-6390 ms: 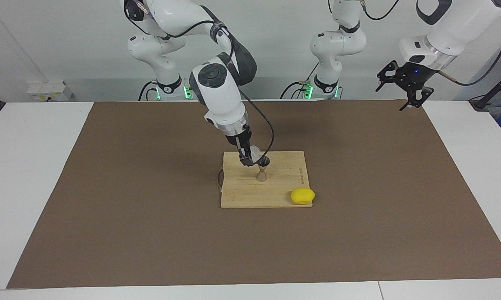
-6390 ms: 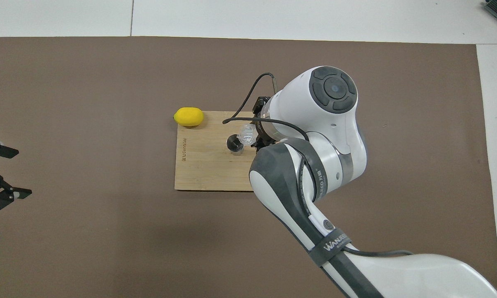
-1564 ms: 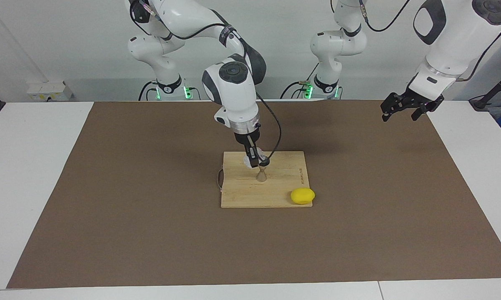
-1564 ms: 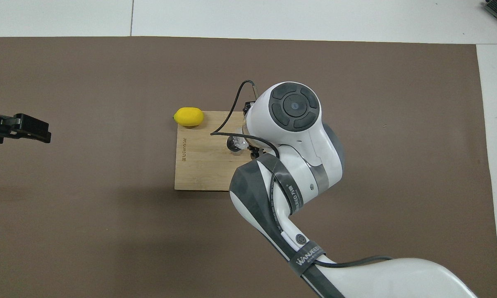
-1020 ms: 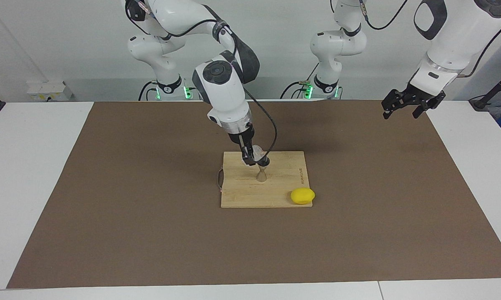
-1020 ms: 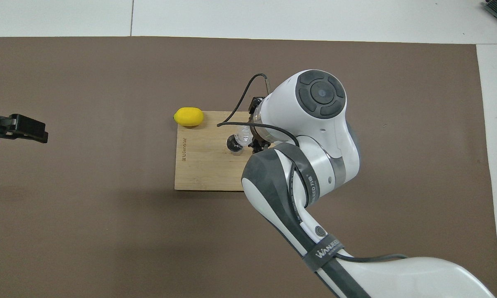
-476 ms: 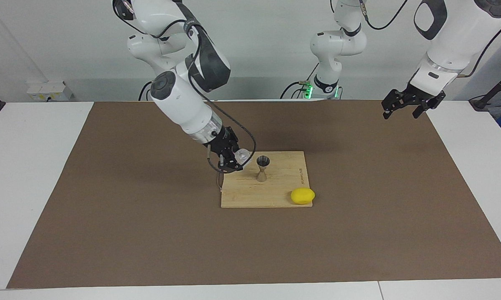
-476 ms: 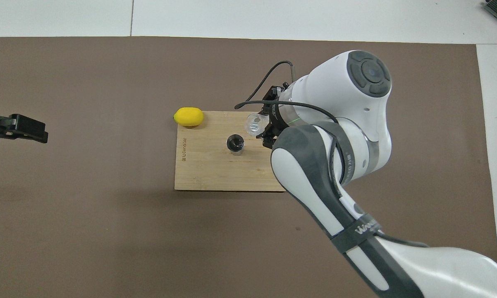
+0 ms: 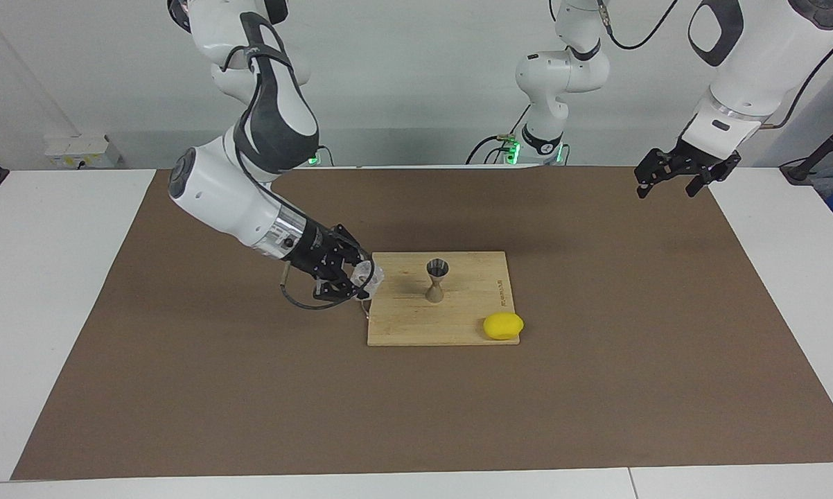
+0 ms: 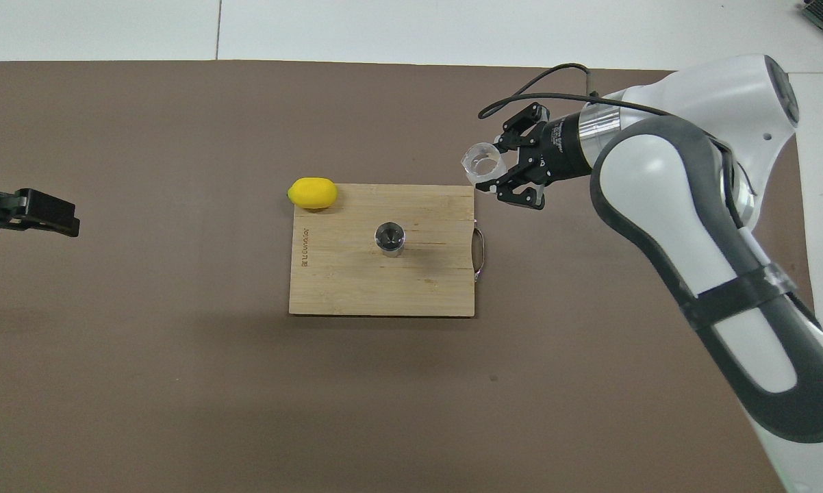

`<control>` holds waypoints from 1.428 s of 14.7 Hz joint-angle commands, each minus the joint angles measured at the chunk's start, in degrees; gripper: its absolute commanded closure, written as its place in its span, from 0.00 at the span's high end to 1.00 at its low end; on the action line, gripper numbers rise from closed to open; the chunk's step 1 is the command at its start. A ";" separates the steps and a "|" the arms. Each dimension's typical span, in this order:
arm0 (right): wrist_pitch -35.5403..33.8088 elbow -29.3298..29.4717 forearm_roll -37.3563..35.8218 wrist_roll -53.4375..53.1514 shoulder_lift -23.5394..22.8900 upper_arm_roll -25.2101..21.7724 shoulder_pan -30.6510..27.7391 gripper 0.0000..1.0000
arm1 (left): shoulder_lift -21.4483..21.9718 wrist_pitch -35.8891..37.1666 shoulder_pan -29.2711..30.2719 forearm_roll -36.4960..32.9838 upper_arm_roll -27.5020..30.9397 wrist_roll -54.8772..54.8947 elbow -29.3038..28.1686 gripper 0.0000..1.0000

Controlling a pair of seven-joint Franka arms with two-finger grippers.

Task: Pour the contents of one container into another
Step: 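Raise the glass cup and carry it back with the right gripper, then lower the glass cup to its original spot with the right gripper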

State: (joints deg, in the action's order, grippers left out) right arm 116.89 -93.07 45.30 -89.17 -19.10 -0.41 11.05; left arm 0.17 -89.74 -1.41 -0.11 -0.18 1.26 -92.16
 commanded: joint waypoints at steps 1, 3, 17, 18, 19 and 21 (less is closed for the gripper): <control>-0.26 -6.85 4.96 6.88 4.07 0.76 -4.18 0.00 | 0.54 0.71 -0.61 -1.03 0.36 -0.91 0.05 1.00; -1.04 -8.79 7.78 11.10 4.43 0.85 -6.99 0.00 | 0.45 0.71 -0.61 -1.03 0.36 -0.91 0.05 1.00; -12.75 -12.75 10.42 37.04 -4.09 0.93 -20.54 0.00 | 0.45 0.62 -0.79 -1.03 0.36 -1.88 0.05 1.00; -12.39 -12.66 10.42 37.31 -4.62 1.02 -21.33 0.00 | 0.54 0.71 -0.70 -1.03 0.44 -1.88 0.13 1.00; -12.13 -12.66 10.42 38.18 -5.15 0.93 -21.86 0.00 | 0.45 0.71 -0.70 -1.03 0.45 -1.88 0.05 1.00; -11.07 -13.01 10.60 41.60 -6.29 1.02 -22.39 0.00 | 0.45 0.80 -0.79 -1.03 0.45 -1.88 0.14 1.00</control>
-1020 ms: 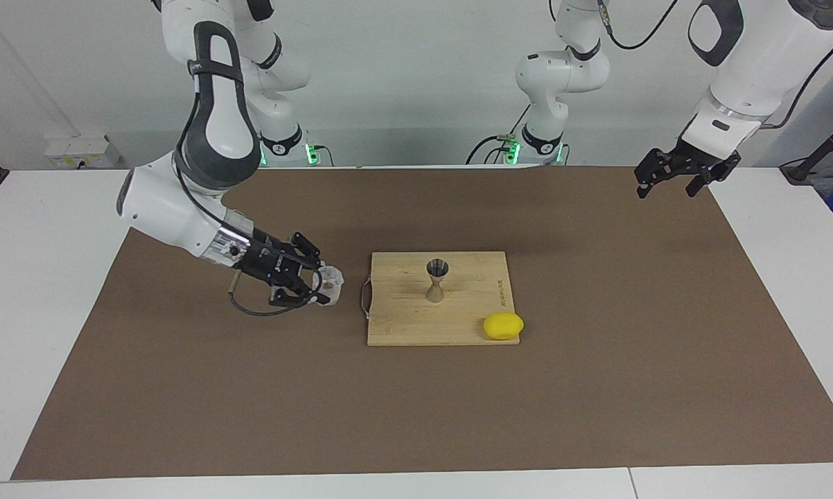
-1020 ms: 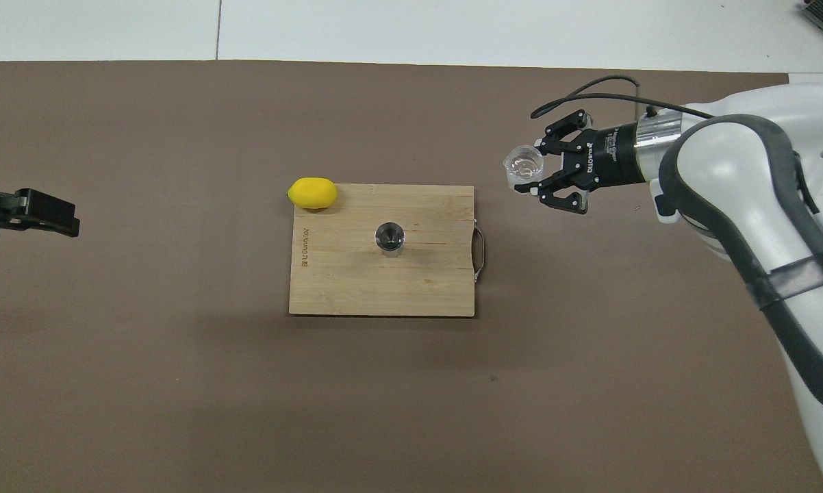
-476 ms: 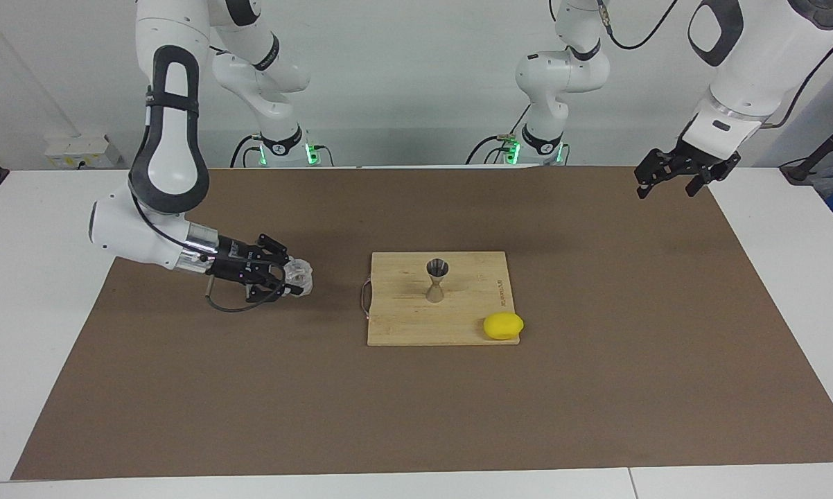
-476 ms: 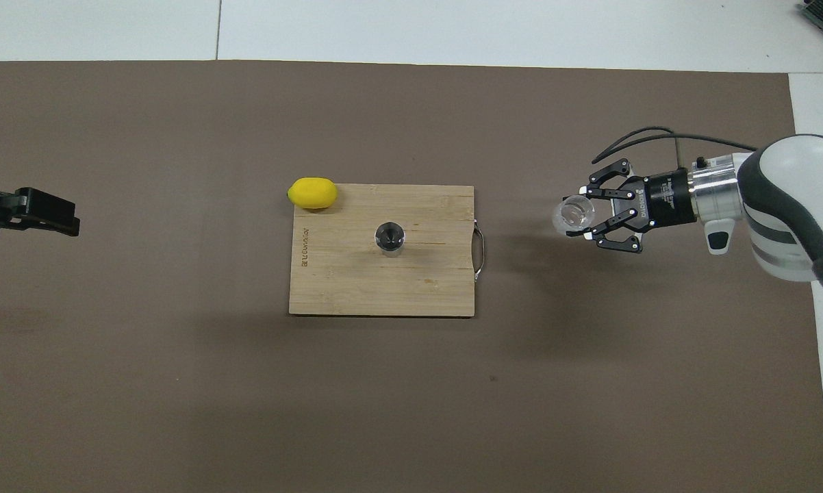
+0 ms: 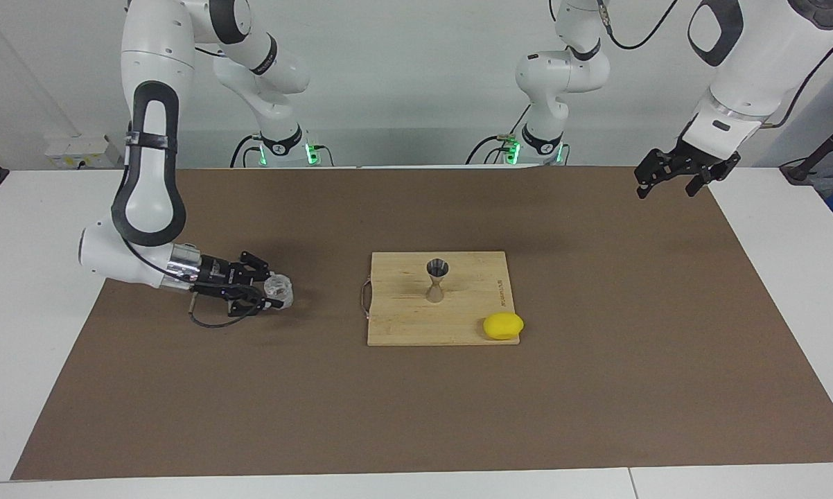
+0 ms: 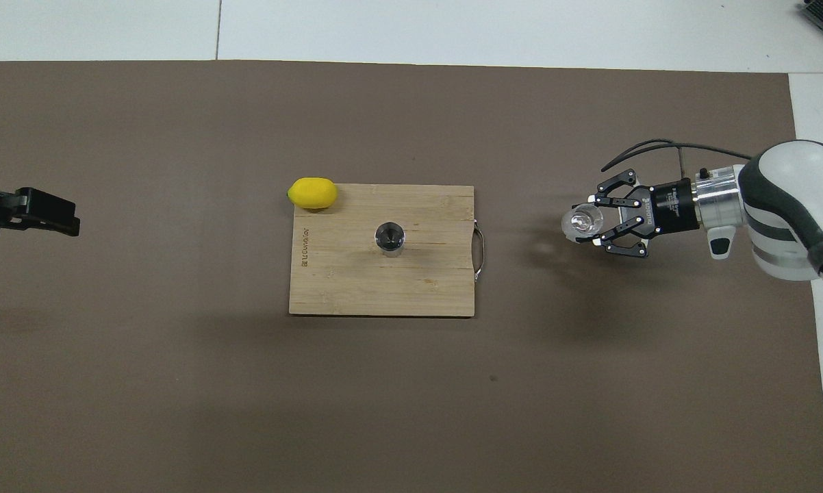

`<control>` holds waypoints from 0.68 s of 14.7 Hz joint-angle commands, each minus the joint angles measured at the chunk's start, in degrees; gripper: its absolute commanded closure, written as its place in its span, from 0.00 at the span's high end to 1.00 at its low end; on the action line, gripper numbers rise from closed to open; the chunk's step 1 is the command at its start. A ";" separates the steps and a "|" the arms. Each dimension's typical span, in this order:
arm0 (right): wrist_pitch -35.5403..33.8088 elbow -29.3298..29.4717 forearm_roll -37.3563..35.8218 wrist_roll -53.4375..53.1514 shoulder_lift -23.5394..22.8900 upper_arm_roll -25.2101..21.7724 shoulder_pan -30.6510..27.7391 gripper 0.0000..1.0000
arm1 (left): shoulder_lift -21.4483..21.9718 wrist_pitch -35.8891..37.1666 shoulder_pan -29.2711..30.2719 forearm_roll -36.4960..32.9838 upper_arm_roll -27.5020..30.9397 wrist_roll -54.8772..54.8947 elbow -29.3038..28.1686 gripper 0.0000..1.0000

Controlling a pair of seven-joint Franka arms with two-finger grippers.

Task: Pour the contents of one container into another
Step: 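Lower the glass cup to its original spot with the right gripper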

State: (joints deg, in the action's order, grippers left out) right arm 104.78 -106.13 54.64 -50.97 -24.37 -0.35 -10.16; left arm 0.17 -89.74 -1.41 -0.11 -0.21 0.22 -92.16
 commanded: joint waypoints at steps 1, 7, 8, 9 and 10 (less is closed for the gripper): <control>1.47 -0.30 1.43 4.03 -1.21 0.96 -1.27 0.00 | 0.45 0.71 -0.79 -1.03 0.56 -0.83 0.14 1.00; 6.56 -2.59 1.61 4.22 -1.03 0.96 -1.97 0.00 | 0.54 0.89 -1.05 -1.03 0.65 -0.83 0.14 1.00; 7.27 -2.94 1.69 4.22 -1.03 1.22 -1.97 0.00 | 0.54 0.89 -1.05 -1.03 0.74 -0.83 0.14 1.00; 7.28 -3.03 2.04 4.22 -1.21 1.92 -2.23 0.00 | 0.54 0.89 -1.05 -1.03 0.74 -0.83 0.14 1.00; 7.36 -3.29 3.44 4.39 -1.30 2.36 -2.32 0.00 | 0.54 0.89 -1.14 -1.03 0.74 -0.83 0.14 1.00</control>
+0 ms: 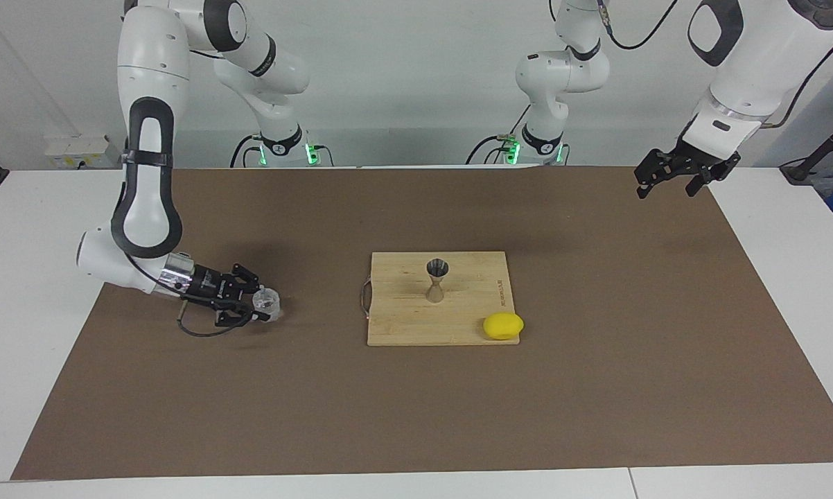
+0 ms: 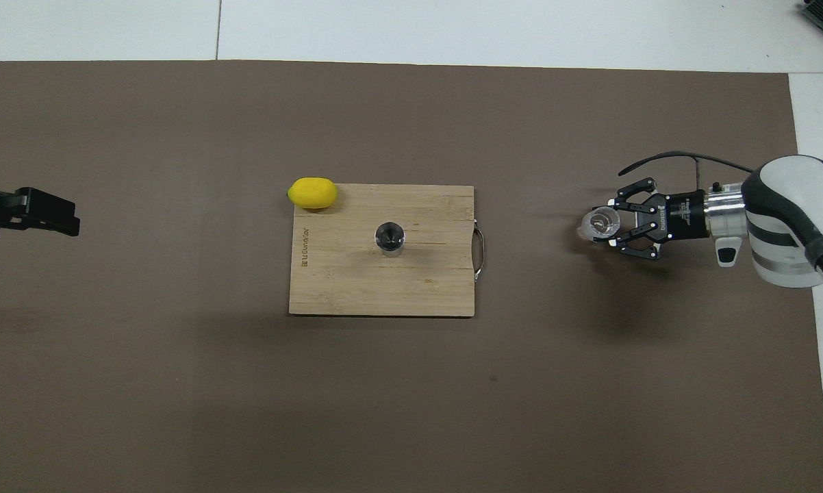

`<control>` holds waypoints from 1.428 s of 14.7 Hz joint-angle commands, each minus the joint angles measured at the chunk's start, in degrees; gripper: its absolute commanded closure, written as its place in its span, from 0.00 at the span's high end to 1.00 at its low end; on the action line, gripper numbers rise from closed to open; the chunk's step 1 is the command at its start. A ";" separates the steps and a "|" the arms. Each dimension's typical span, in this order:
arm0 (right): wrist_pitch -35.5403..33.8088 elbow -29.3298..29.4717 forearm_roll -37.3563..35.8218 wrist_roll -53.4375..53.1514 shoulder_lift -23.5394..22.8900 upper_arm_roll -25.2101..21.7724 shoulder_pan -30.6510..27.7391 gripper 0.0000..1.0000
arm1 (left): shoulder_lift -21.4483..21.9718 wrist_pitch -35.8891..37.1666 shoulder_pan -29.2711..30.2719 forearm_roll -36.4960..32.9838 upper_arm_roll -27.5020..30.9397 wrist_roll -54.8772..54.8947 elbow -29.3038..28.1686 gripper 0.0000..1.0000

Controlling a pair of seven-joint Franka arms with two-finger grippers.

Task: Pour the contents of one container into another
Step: 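Lower the glass cup to its original spot with the right gripper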

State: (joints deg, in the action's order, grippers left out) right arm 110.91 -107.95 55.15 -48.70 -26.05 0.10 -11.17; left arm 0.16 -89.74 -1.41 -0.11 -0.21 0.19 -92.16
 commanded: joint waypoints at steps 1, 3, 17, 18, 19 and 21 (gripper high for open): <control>1.23 -1.56 3.82 2.46 0.38 1.92 -1.31 0.00 | 0.54 0.89 -1.14 -1.03 0.73 -0.80 0.22 1.00; 1.50 -2.09 3.92 4.04 0.38 1.92 -1.31 0.00 | 0.63 0.71 -1.14 -1.03 0.73 -0.80 0.14 1.00; 6.07 -4.55 4.01 4.23 0.21 1.83 -1.57 0.58 | 0.71 0.45 -0.78 -1.03 0.82 -0.80 0.05 1.00; 6.15 -4.55 4.01 4.14 0.21 1.83 -1.66 1.00 | 0.71 0.45 -0.78 -1.03 0.82 -0.80 0.05 1.00; 6.24 -4.46 3.92 4.31 0.21 1.75 -1.57 1.00 | 0.71 0.45 -0.78 -1.03 0.82 -0.80 0.05 1.00; 5.46 -4.12 3.83 4.58 0.21 1.75 -1.57 1.00 | 0.71 0.45 -0.78 -1.03 0.82 -0.80 0.05 1.00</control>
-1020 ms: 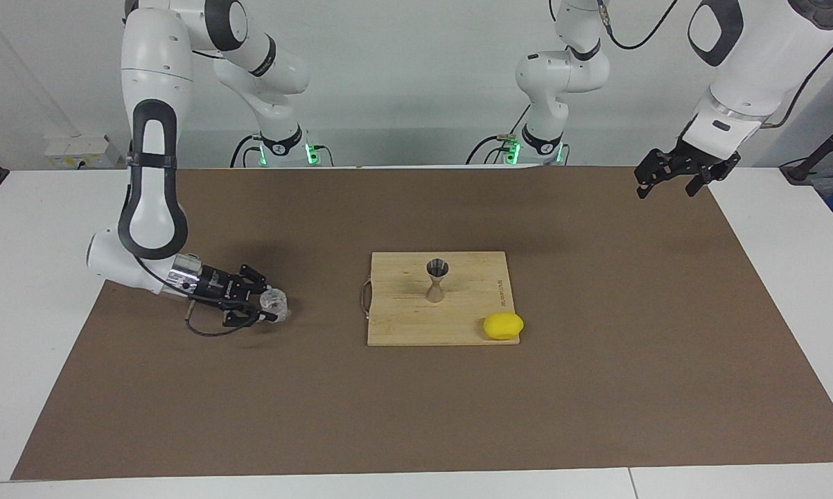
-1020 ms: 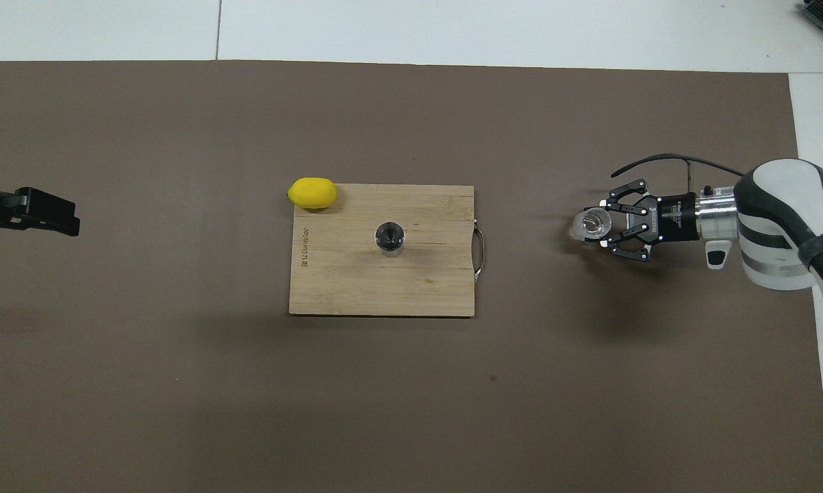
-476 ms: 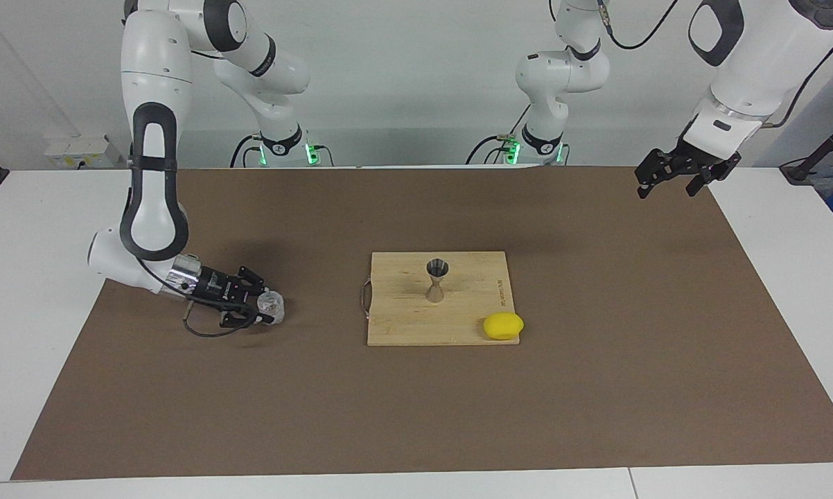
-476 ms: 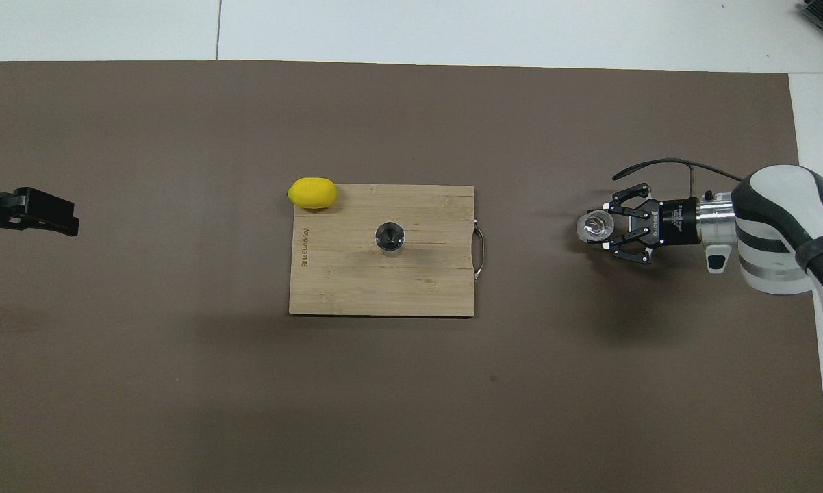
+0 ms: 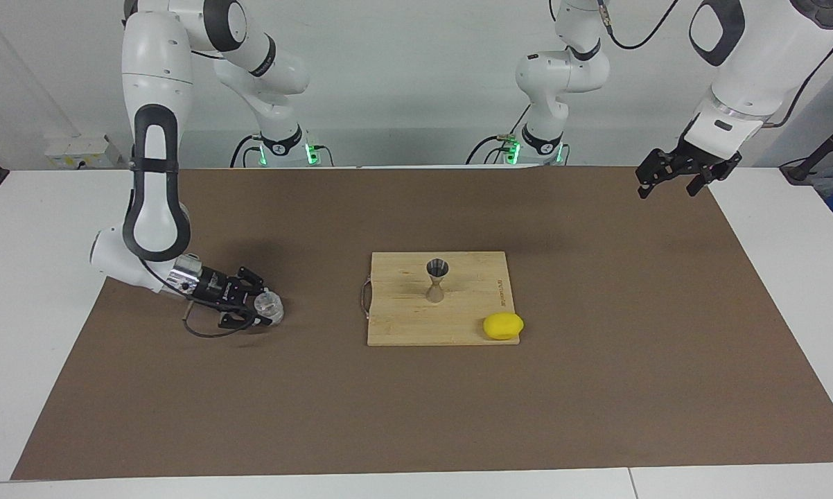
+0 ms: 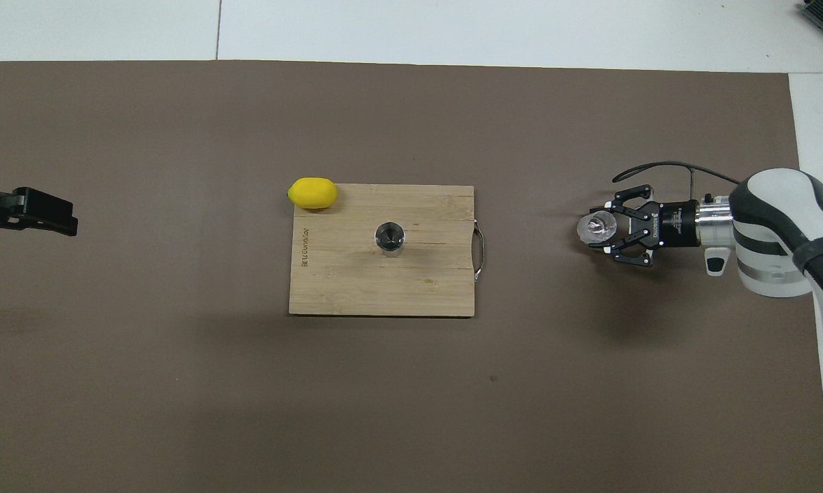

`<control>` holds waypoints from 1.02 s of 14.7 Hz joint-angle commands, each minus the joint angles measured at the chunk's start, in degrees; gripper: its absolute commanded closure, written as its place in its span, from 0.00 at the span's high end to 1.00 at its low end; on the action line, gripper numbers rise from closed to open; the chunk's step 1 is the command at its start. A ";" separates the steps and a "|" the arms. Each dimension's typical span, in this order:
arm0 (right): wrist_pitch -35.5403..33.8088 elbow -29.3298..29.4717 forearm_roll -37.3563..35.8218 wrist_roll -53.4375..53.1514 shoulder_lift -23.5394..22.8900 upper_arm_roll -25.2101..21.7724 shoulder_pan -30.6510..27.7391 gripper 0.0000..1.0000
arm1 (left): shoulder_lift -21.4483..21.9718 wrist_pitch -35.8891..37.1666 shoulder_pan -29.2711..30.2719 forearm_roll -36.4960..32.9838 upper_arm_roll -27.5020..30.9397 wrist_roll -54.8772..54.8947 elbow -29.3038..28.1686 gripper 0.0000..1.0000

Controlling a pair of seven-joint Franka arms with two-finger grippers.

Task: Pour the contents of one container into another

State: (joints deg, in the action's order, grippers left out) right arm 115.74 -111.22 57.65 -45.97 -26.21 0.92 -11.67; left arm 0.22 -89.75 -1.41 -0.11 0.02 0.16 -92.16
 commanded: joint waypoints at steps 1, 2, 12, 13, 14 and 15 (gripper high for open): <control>0.19 -0.58 0.97 1.85 0.55 0.84 -1.17 1.00 | 0.66 0.45 -0.78 -1.03 0.60 -0.78 0.05 1.00; -0.16 -0.57 0.54 1.94 1.07 0.75 -1.25 1.00 | 0.66 0.45 -0.78 -1.03 0.60 -0.78 -0.04 1.00; -5.35 -0.05 -21.95 1.50 13.90 0.57 -0.55 1.00 | 0.66 0.45 -0.78 -1.03 0.60 -0.78 0.05 1.00; -5.35 0.04 -23.80 1.59 14.87 0.66 -0.12 1.00 | 0.66 0.45 -0.78 -1.03 0.60 -0.78 0.05 1.00; -5.26 0.65 -25.29 2.02 15.31 0.57 0.85 1.00 | 0.66 0.45 -0.78 -1.03 0.60 -0.78 0.05 1.00; -5.00 1.53 -27.31 2.90 15.40 0.57 1.90 1.00 | 0.66 0.45 -0.78 -1.03 0.60 -0.78 0.05 1.00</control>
State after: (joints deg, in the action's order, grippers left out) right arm 110.54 -110.52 33.93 -44.88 -11.59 1.12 -11.09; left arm 0.22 -89.75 -1.41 -0.11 0.02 0.14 -92.16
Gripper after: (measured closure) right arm 0.000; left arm 0.000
